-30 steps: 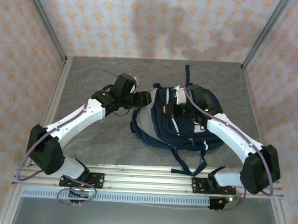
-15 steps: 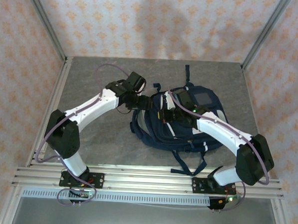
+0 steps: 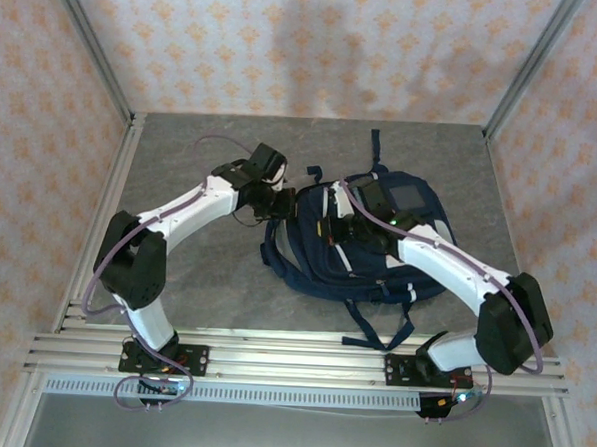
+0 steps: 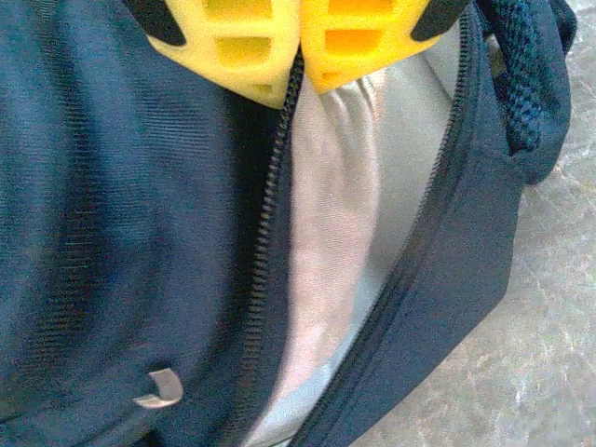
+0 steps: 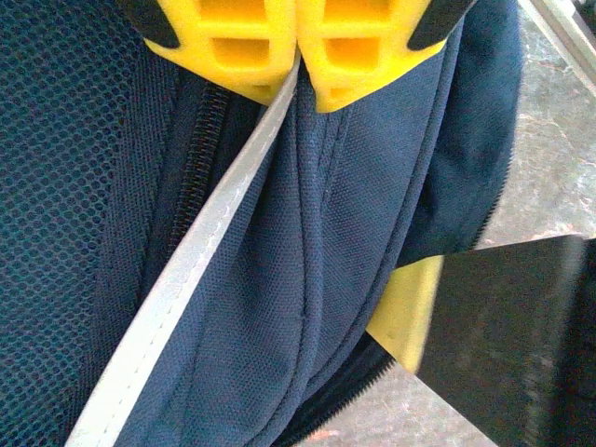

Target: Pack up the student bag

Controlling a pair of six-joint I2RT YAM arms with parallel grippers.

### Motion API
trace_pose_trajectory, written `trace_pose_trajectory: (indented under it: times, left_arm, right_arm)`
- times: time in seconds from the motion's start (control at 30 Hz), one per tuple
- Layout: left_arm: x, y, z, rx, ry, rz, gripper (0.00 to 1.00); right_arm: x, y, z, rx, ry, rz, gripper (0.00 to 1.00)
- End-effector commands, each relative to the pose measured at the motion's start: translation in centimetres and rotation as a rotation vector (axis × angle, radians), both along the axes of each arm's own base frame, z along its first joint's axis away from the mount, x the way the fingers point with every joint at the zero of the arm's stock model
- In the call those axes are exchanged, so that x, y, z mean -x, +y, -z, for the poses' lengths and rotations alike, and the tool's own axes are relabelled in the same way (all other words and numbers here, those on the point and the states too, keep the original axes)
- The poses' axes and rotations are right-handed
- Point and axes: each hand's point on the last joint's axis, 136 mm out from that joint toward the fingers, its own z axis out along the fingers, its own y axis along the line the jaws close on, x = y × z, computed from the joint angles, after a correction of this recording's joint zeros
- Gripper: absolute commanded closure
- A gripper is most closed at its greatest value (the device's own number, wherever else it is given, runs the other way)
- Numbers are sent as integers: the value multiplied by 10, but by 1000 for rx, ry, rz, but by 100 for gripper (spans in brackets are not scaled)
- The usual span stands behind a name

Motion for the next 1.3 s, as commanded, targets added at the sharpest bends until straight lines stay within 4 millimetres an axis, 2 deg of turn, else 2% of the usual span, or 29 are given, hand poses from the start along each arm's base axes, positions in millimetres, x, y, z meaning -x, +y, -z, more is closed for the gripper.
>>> trace_pose_trajectory:
  times: [0.0,0.23,0.33,0.53,0.6,0.67,0.73,0.83,0.9,0.97,1.17,1.27]
  left_arm:
    - [-20,3,-20,249,-46,-131,100]
    - [-31,6,-16,640,-32,-344,100]
    - [-35,0,-21,742,-25,-359,100]
    - [-35,2,-24,796,-32,-368,100]
    - [-35,0,-34,822,-36,-343,100]
    - [-34,2,-42,774,-54,-320,100]
    - [-29,12,-45,582,-86,-286,100]
    - [-21,46,-48,210,-121,-251,100]
    - [-20,61,-53,66,-115,-216,100]
    - [-20,70,-56,-24,-104,-184,100]
    - [-17,74,-42,-115,-60,-99,100]
    - [-16,66,-28,-66,-21,-96,100]
  right_arm:
    - [1,-15,-29,-72,-67,22,100]
    - [-12,-38,-95,-414,-193,119,100]
    - [-13,-41,-106,-477,-207,129,100]
    - [-11,-52,-125,-600,-225,123,100]
    - [-8,-52,-116,-523,-200,102,100]
    - [-3,-51,-104,-434,-155,59,100]
    - [7,-51,-88,-314,-121,12,100]
    - [30,-41,-67,-130,-125,-126,100]
    - [39,-37,-52,-5,-130,-203,100]
    - [41,-39,-42,79,-126,-240,100]
    - [53,-48,-35,263,-217,-418,100]
    - [47,-47,-41,295,-308,-472,100]
